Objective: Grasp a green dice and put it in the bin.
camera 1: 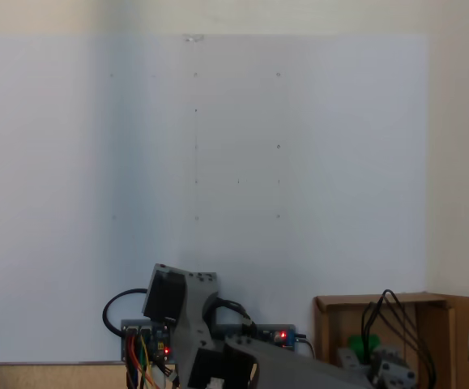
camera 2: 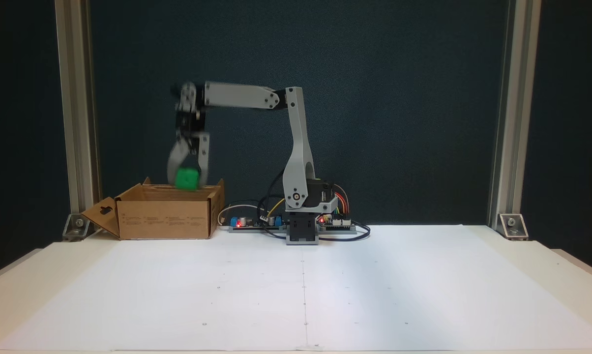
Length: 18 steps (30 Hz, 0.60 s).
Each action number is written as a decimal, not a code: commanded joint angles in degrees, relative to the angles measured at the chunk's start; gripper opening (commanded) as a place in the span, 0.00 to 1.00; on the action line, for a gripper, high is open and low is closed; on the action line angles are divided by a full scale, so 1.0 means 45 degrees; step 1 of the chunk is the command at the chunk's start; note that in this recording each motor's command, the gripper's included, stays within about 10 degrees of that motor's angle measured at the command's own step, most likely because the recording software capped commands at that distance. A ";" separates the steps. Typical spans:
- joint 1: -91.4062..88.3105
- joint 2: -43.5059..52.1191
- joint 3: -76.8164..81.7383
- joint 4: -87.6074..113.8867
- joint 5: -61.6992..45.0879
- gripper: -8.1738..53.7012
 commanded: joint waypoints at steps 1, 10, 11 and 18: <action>0.0156 0.0117 0.0508 -0.2066 -0.0879 0.32; 0.0098 0.0059 0.1523 -0.4180 -0.0703 0.32; 0.0098 0.0059 0.1523 -0.4277 -0.0645 0.32; 0.0117 0.0059 0.1523 -0.5098 -0.0391 0.32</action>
